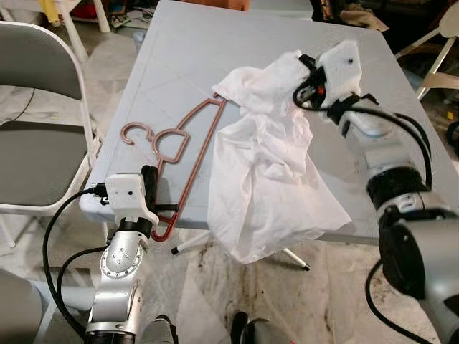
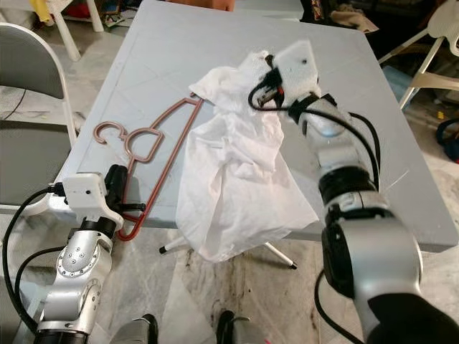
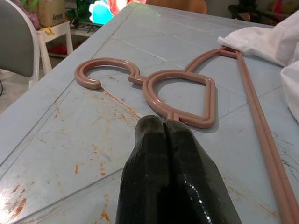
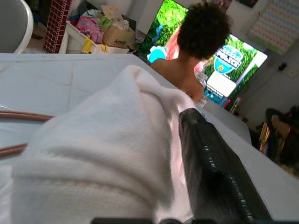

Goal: Hang hanger

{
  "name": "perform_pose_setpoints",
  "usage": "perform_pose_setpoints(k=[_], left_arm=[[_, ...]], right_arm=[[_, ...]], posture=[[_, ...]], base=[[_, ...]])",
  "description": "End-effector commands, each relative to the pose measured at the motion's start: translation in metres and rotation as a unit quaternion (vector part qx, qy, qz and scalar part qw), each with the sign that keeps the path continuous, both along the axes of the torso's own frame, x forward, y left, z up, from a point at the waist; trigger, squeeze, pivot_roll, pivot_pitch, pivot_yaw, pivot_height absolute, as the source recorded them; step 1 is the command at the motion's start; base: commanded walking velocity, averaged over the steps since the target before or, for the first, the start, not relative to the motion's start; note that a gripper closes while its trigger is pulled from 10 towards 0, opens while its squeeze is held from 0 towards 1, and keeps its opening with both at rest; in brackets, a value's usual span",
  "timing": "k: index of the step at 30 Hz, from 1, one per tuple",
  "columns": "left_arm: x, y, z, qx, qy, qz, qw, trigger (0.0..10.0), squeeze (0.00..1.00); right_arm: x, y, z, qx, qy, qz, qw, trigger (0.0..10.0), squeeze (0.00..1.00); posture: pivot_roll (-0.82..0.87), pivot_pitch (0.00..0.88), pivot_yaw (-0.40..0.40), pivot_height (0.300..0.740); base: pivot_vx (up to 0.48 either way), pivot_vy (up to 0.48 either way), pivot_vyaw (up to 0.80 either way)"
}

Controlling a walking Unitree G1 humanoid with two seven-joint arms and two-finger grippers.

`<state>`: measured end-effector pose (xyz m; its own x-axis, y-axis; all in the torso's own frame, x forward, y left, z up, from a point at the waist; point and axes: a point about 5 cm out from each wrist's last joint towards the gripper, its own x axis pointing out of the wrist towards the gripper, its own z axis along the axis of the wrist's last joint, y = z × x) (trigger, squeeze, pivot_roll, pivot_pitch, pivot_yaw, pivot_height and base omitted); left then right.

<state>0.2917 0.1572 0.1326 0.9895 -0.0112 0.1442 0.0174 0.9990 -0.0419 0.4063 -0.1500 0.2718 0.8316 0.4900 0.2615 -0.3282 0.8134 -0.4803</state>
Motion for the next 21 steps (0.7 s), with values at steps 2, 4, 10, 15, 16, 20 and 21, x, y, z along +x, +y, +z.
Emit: perform_pose_setpoints(k=[2, 4, 10, 15, 16, 20, 21], left_arm=[[0.001, -0.002, -0.009, -0.016, 0.035, -0.004, 0.999, 10.0, 0.00], [0.005, -0.004, -0.001, -0.028, 0.023, -0.008, 0.999, 10.0, 0.00], [0.010, -0.005, 0.003, -0.044, 0.021, -0.013, 0.999, 10.0, 0.00], [0.012, -0.007, 0.004, -0.097, 0.038, -0.019, 0.994, 10.0, 0.22], [0.013, -0.008, 0.006, -0.101, 0.038, -0.024, 0.994, 10.0, 0.68], [0.018, -0.009, 0.014, -0.137, 0.039, -0.026, 0.990, 10.0, 1.00], [0.019, -0.009, 0.015, -0.142, 0.038, -0.025, 0.989, 10.0, 1.00]], right_arm=[[-0.009, -0.005, 0.016, 0.007, -0.062, 0.002, 0.998, 10.0, 1.00], [-0.017, -0.007, 0.023, 0.026, -0.105, -0.001, 0.994, 10.0, 1.00], [-0.028, -0.002, 0.027, 0.041, -0.151, -0.006, 0.988, 10.0, 1.00], [-0.038, 0.027, -0.020, -0.108, -0.031, 0.103, 0.988, 10.0, 1.00], [-0.039, 0.026, -0.025, -0.121, -0.023, 0.098, 0.988, 10.0, 1.00], [-0.052, 0.027, -0.035, -0.177, 0.004, 0.143, 0.974, 10.0, 1.00], [-0.053, 0.026, -0.035, -0.192, 0.002, 0.145, 0.971, 10.0, 1.00]], posture=[[0.19, 0.208, -0.099, 0.740], [0.19, 0.207, -0.099, 0.740], [0.18, 0.197, -0.095, 0.740], [0.18, 0.196, -0.093, 0.740], [0.17, 0.197, -0.092, 0.740], [0.17, 0.199, -0.090, 0.740], [0.17, 0.199, -0.088, 0.740]], base=[[0.000, 0.000, 0.00], [0.000, 0.000, 0.00], [0.000, 0.000, 0.00], [0.000, 0.000, 0.00], [0.000, 0.000, 0.00], [0.000, 0.000, 0.00], [0.000, 0.000, 0.00]])
